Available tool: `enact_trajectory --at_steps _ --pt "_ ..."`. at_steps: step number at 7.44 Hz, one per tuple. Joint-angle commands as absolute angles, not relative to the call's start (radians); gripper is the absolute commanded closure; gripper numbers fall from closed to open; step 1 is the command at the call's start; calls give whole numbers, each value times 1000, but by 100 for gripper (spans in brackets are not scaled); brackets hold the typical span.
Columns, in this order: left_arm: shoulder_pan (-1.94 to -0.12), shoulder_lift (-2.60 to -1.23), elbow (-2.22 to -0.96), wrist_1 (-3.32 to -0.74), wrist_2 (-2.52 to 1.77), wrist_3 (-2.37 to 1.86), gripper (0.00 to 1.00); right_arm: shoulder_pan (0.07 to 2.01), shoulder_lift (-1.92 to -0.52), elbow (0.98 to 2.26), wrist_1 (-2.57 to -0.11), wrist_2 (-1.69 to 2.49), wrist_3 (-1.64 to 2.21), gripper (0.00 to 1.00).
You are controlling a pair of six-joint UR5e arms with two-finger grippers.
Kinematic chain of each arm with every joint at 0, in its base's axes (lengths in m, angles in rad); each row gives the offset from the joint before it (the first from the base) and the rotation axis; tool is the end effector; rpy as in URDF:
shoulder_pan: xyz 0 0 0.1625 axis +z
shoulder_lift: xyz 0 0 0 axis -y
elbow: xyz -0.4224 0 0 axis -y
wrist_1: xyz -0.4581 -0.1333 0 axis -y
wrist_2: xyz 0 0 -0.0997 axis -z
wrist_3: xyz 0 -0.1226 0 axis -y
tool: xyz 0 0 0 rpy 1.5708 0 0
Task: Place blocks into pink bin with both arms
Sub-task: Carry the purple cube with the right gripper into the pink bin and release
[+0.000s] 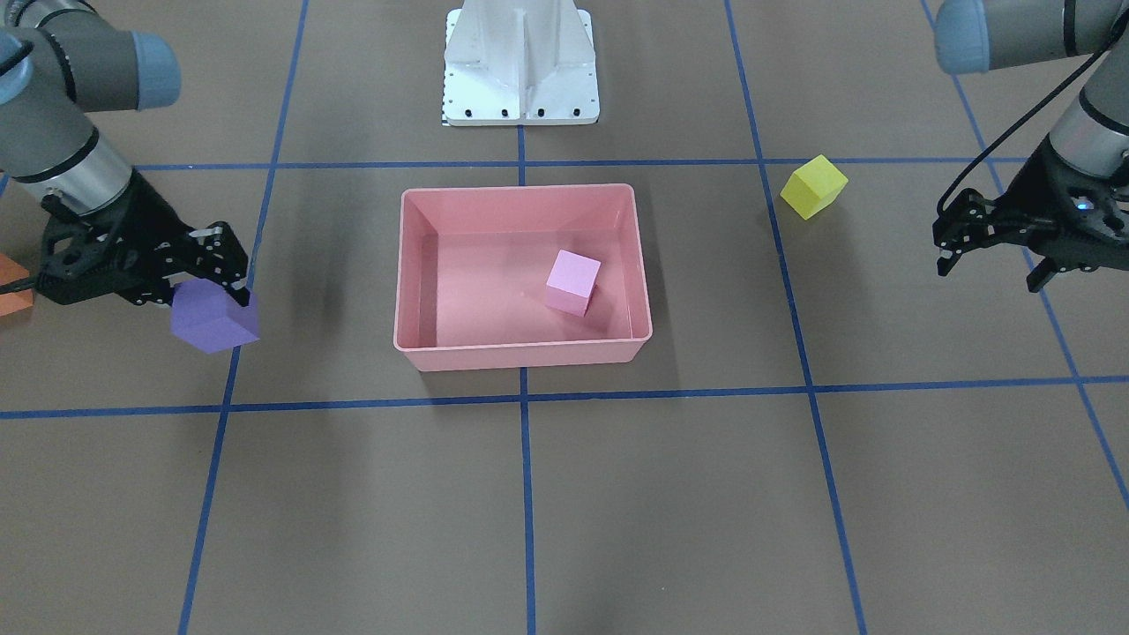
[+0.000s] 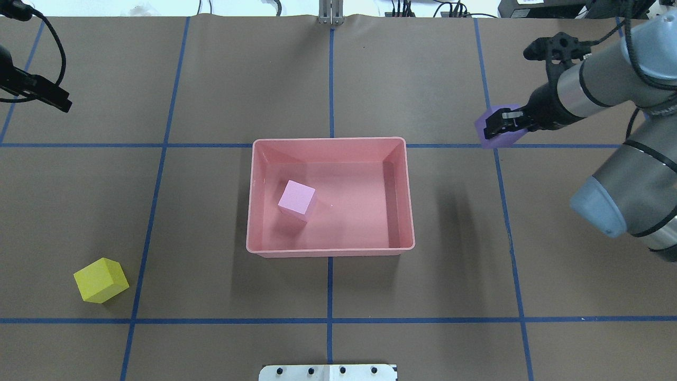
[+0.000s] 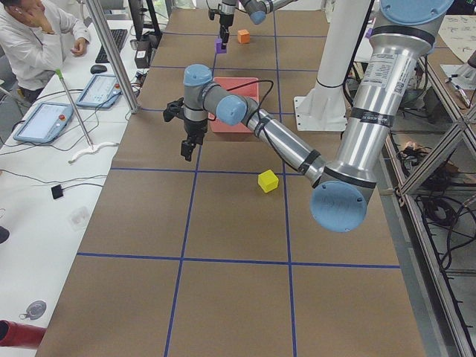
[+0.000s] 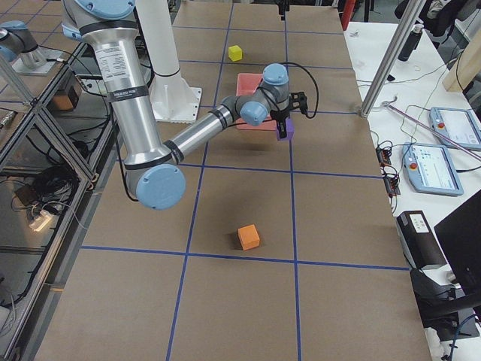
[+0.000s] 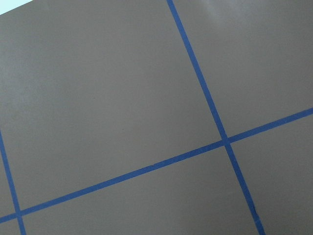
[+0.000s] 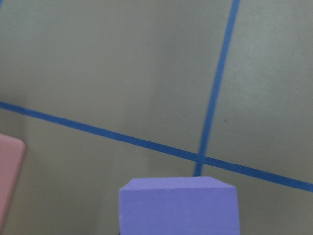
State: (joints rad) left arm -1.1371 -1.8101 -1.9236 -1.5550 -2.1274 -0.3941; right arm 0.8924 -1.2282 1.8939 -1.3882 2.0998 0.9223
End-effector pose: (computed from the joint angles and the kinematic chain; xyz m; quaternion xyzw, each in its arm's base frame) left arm 0.1986 -0.5919 0.3501 0.1442 0.3511 0.0963 0.9202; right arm -0.3507 -0.5490 0.2726 0.1057 -0.4510 0.0002 0.8862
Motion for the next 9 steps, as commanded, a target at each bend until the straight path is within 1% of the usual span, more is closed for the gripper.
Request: enact_trajectory --at_steps 1,2,3,4,5,6,7,9 --pt "-1095 -1799 -1913 -1617 -2125 -494 0 734 -969 1908 -1666 1957 1199 100" --pt "-1088 -1799 -1914 -1618 -2125 -511 0 682 -907 1898 -1707 1910 1275 100" --pt "-1057 -1799 -1919 -1623 -2125 -555 0 629 -887 1887 -1709 1837 1313 33" --pt "-1002 -1801 -1917 -1673 -2120 -596 0 606 -878 1885 -1715 1795 1315 1" --pt "-959 -1798 -1913 -1737 -2117 -615 0 606 -873 1896 -1732 1793 1315 0" --pt "-936 -1783 -1924 -1749 -2115 -639 0 606 -838 1898 -1774 1793 1313 0" --pt "-918 -1746 -1927 -1800 -2114 -649 0 609 -810 1902 -1808 1793 1312 0" --pt "-902 -1602 -1928 -2022 -2114 -656 0 676 -828 1907 -1813 1821 1228 0"
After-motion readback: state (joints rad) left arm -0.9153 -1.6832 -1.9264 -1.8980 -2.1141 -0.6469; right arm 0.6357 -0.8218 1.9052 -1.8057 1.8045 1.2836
